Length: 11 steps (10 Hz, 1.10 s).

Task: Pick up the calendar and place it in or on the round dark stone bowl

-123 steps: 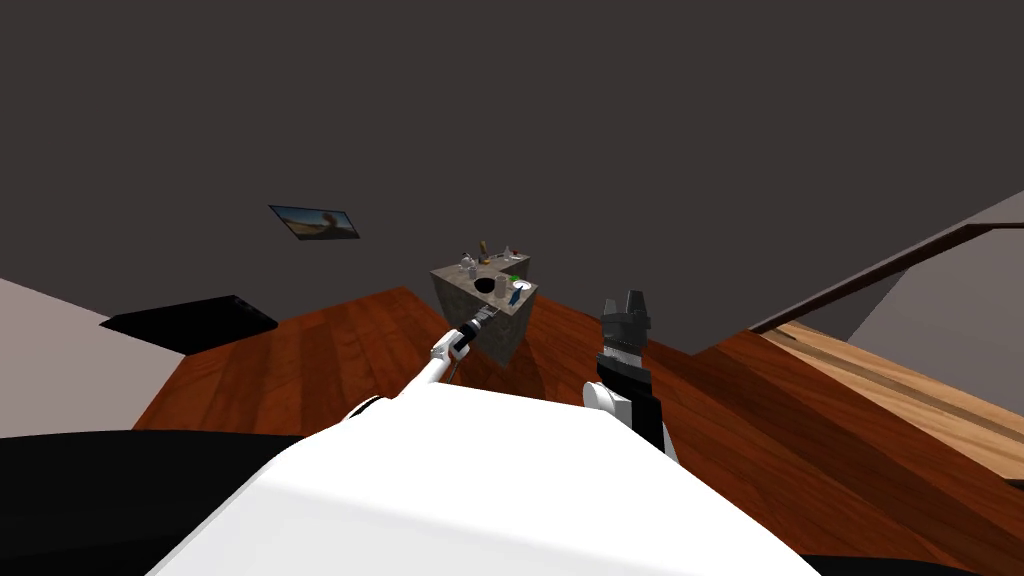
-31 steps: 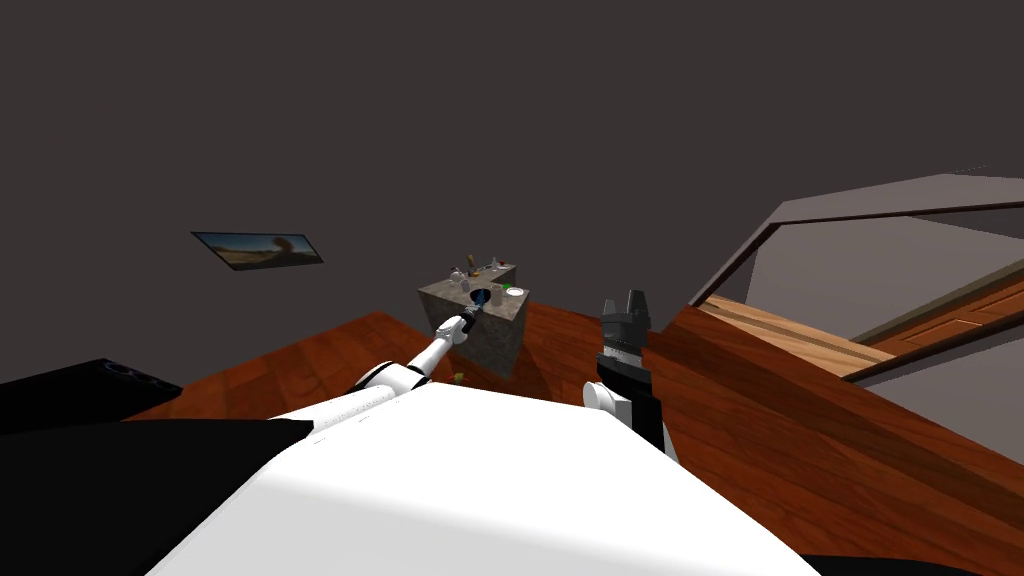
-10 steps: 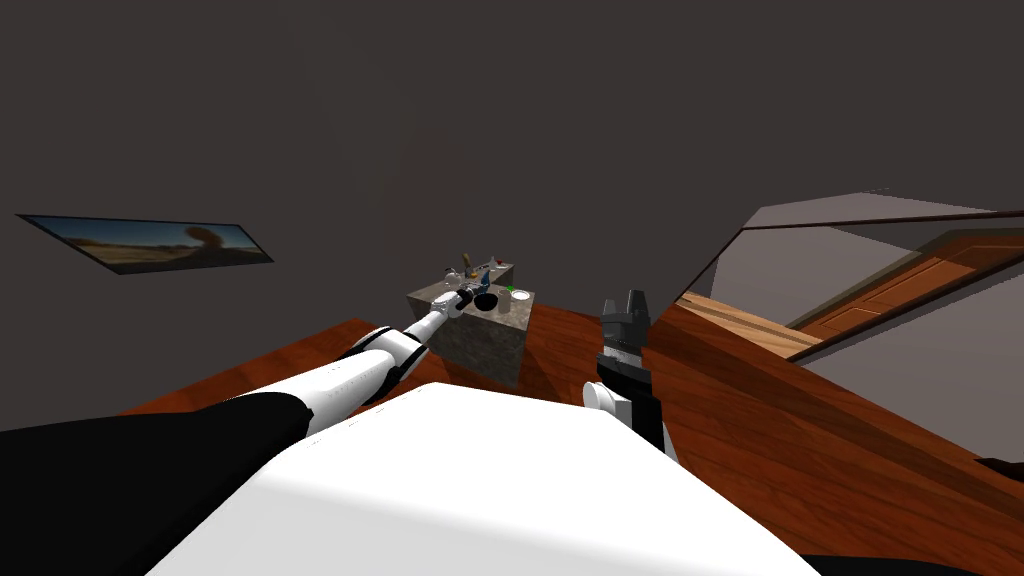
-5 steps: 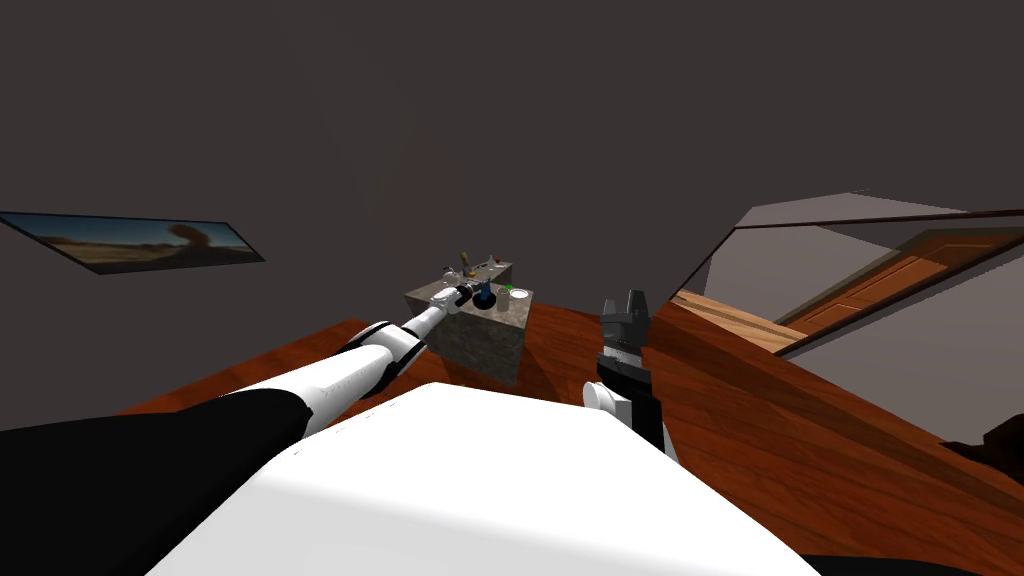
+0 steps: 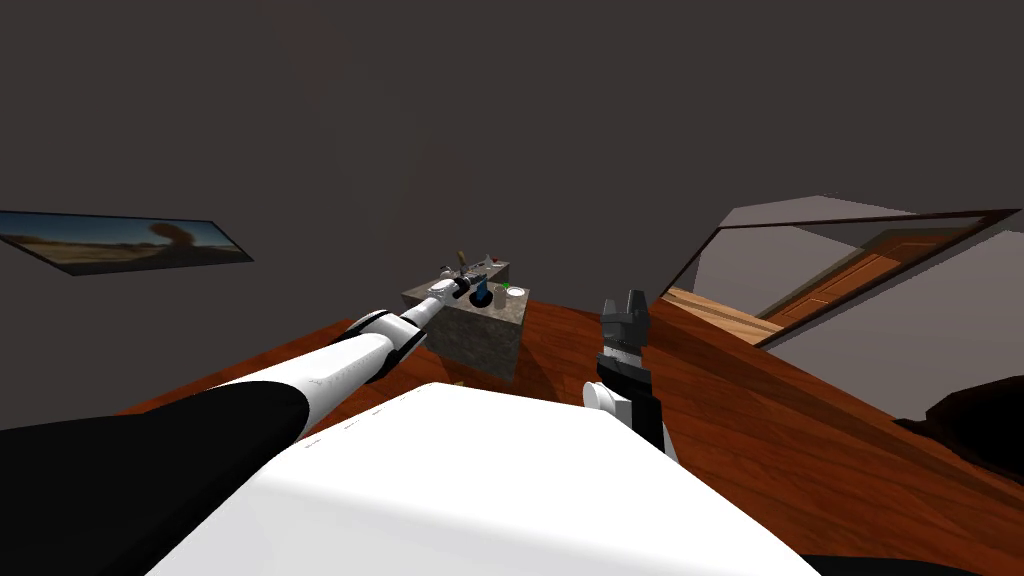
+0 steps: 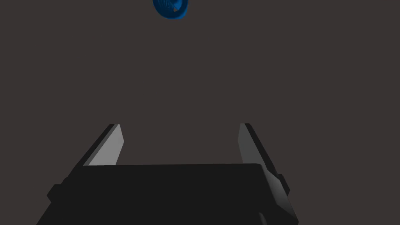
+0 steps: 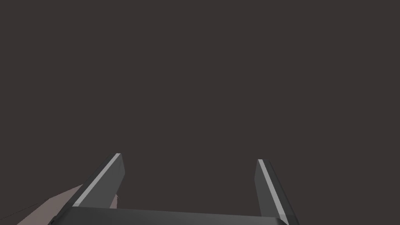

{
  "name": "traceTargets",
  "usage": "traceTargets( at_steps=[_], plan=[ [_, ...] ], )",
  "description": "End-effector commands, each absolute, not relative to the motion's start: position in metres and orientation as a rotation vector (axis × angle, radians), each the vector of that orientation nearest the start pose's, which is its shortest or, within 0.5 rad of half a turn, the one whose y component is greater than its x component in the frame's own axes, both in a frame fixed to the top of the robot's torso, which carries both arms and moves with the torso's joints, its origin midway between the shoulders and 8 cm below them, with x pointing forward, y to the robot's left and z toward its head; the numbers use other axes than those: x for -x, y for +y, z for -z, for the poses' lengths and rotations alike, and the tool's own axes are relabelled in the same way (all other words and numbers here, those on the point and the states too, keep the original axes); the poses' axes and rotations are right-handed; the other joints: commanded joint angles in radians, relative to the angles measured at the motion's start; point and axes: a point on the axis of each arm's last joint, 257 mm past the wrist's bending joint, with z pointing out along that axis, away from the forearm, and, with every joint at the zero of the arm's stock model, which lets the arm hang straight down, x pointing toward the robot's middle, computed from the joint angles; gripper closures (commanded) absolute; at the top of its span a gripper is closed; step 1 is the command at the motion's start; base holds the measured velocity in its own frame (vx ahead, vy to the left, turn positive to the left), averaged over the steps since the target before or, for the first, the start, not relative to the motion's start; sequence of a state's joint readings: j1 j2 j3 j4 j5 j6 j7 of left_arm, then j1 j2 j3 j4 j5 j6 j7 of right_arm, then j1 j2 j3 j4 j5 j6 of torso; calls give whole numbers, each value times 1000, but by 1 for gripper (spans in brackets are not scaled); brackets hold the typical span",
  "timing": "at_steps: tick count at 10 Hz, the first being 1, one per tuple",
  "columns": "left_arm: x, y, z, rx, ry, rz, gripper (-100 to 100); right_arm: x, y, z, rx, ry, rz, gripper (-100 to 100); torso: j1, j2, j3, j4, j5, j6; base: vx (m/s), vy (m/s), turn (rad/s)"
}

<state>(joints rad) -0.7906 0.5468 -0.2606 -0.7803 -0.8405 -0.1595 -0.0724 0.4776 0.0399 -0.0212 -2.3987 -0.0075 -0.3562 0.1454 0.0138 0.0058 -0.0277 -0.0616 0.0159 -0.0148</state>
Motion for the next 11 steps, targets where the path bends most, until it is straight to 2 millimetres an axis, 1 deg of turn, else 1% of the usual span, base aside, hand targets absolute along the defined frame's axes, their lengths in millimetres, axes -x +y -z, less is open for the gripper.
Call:
traceTargets(
  at_steps=[1, 4, 5, 6, 11],
  plan=[
    [-730, 294, 85, -151, 1584, 124, -100, -342, -288, -57, -639, 613, -1157, 0, 0, 0, 0, 0, 0, 0, -97, -17, -56],
    [-741, 313, 43, -140, 1554, 98, -100, -342, -288, -57, -639, 613, -1157, 0, -1, 0, 0, 0, 0, 0, -88, -43, -69],
    [-737, 307, 53, -144, 1560, 104, -100, -342, -288, -57, -639, 613, -1157, 0, -1, 0, 0, 0, 0, 0, -40, -14, -16],
    [-738, 307, 52, -142, 1559, 104, 0, -342, -288, -57, -639, 613, -1157, 0, 1, -2, -1, -1, 0, 0, -7, -4, 3],
    [-738, 307, 52, -143, 1559, 104, 0, -342, -288, -57, -639, 613, -1157, 0, 3, -6, -4, -2, 1, 0, 0, 0, 0]
  ],
)
